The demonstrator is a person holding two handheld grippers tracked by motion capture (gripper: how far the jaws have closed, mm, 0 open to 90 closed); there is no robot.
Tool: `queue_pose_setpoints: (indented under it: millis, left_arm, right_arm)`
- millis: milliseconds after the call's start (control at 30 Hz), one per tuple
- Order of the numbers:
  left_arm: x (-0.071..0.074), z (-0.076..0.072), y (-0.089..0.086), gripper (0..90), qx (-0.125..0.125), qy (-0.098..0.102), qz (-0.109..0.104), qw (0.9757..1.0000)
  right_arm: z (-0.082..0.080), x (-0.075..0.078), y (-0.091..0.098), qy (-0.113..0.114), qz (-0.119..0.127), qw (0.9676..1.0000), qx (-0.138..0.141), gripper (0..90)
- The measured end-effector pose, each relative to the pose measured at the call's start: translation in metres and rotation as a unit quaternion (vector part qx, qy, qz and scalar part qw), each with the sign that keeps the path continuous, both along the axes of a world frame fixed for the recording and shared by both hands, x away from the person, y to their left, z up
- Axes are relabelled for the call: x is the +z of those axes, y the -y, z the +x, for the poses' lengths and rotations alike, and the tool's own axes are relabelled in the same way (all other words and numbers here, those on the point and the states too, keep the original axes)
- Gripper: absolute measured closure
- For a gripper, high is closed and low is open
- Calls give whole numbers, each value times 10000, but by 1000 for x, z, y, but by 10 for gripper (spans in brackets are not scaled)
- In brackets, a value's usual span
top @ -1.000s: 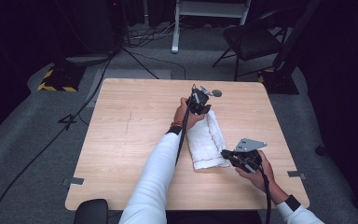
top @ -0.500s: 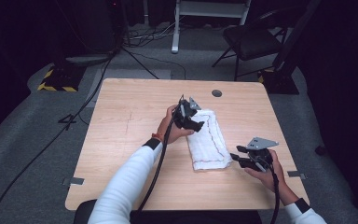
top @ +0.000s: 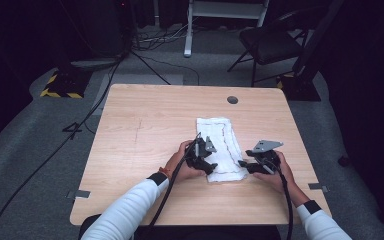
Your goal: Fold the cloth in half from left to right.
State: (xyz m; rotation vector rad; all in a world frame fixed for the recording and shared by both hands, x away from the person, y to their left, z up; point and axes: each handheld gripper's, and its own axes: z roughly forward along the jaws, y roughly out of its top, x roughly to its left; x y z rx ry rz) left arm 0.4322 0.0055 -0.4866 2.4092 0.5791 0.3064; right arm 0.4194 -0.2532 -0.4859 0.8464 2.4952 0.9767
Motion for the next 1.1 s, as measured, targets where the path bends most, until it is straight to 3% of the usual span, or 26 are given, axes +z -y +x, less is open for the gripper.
queue_pose_setpoints:
  millis: [200,400,567,800,867,1033,1100]
  left_arm:
    - [-5,-1,-6,236,51,-110,-196,9997]
    - [-5,-9,-7,243,14,179,-97,9998]
    - [-5,-12,-14,243,9,44,-116,9999]
    - [-5,-25,-25,245,67,-53,-121,9999]
    - [-3,-27,-28,244,61,-112,-102,9999]
    - [3,-22,-33,220,28,-163,-100,9998]
    - [6,-18,-34,206,56,-54,-24,10000]
  right_arm:
    - [-1,-4,1,-178,77,9998,13,485]
    - [-6,-5,1,-254,165,9995,117,520]
    - [-12,-5,-1,-378,250,9987,253,523]
    - [-24,-4,-13,-414,177,9980,452,517]
    - [-26,-4,-15,-414,132,9978,494,479]
    - [-22,3,-15,-294,89,9985,446,450]
    - [-16,7,-13,-220,142,9990,362,448]
